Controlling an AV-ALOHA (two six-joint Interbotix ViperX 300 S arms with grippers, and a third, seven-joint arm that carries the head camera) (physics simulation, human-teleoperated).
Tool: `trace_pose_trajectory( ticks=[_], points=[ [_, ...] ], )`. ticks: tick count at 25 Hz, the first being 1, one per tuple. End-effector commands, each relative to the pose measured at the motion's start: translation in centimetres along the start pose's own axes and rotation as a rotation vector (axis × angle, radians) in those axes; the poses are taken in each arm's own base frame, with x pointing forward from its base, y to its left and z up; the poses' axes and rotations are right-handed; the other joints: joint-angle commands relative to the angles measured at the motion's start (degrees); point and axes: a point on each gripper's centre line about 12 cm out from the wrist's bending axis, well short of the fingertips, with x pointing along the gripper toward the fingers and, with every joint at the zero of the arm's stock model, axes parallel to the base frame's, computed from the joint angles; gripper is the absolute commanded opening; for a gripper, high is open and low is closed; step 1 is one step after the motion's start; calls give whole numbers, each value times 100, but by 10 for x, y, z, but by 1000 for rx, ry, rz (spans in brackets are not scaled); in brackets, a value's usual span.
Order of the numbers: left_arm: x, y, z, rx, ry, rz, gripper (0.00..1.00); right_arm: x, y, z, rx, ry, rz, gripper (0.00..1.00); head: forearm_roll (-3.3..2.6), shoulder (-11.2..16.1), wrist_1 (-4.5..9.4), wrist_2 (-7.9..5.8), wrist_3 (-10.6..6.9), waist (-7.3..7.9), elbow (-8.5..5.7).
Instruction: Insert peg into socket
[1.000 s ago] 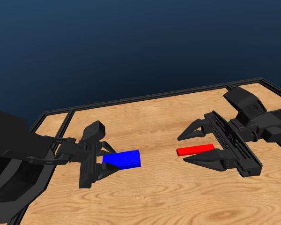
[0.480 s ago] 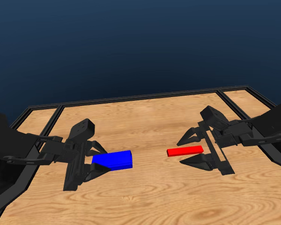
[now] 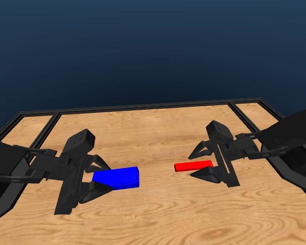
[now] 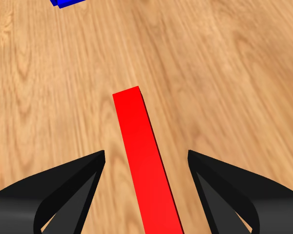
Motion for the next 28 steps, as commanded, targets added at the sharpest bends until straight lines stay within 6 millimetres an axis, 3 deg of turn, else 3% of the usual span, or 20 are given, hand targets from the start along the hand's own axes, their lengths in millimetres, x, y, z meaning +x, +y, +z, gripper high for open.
trace_pose_trajectory(
  ticks=[1,2,3,12,21,28],
  points=[
    [-3,-5,13,2,-58,-21,0,12,11,-2,4,25,24,100,7,-46,-46,-15,33,23,-103],
    [-4,-4,12,-1,-54,-18,0,12,13,-2,-7,33,27,62,9,-47,-26,-13,42,29,-103],
    [-4,-3,11,-5,-55,-17,0,11,16,1,-16,24,32,0,10,-49,-21,-13,39,30,-101],
    [-12,-7,15,-16,-80,-31,0,-5,18,18,-84,4,30,0,6,-223,4,-51,32,58,-38],
    [-42,-34,40,7,-109,-86,0,-24,57,76,-163,-39,121,0,26,-820,-28,-33,73,136,272],
    [-58,-53,50,63,-92,-124,0,-24,93,113,-278,8,166,0,53,-1113,-39,-14,43,254,457]
  ],
)
